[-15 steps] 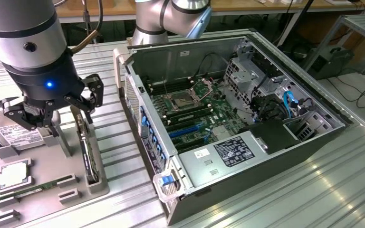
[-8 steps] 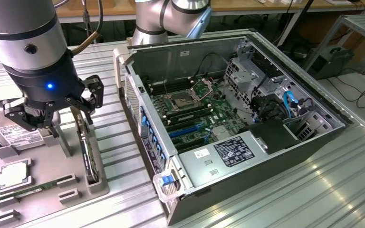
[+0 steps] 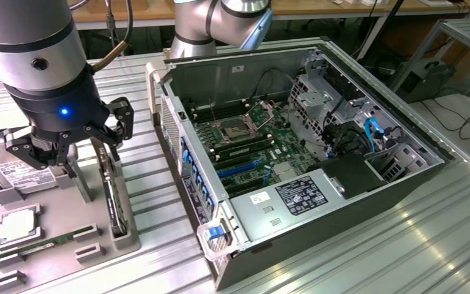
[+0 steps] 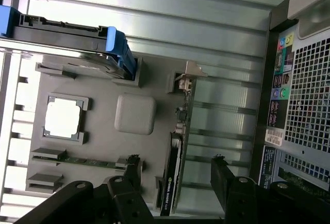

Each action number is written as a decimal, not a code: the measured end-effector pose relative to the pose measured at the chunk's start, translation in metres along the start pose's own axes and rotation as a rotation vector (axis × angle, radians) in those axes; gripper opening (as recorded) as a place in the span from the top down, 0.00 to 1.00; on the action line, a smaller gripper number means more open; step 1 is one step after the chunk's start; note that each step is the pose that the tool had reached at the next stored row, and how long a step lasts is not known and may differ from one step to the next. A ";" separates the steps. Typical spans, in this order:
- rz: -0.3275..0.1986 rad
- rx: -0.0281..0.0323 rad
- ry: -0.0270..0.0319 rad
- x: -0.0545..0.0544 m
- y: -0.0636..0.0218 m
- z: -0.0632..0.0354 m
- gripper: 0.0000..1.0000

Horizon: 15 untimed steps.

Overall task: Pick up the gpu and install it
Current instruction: 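Pick up the gpu and move the gpu toward the slot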

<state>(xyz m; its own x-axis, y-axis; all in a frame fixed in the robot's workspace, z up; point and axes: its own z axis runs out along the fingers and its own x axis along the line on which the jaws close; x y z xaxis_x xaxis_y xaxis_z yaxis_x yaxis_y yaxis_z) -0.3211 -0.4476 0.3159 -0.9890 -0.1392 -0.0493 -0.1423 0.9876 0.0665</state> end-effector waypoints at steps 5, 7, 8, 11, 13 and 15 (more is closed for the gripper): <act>0.000 0.0000 0.0000 0.000 0.0000 0.0000 0.34; 0.000 0.0001 0.0001 0.000 0.0000 0.0000 0.34; 0.000 0.0004 0.0001 0.000 0.0000 0.0002 0.34; 0.006 0.0014 -0.0002 0.000 -0.0003 0.0009 0.34; 0.014 0.0019 -0.0007 0.000 -0.0010 0.0019 0.34; 0.033 0.0028 -0.0020 0.000 -0.0021 0.0031 0.34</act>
<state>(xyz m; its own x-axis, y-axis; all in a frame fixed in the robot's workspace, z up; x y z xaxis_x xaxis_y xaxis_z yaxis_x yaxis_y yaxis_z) -0.3211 -0.4495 0.3126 -0.9931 -0.1069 -0.0492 -0.1100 0.9918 0.0654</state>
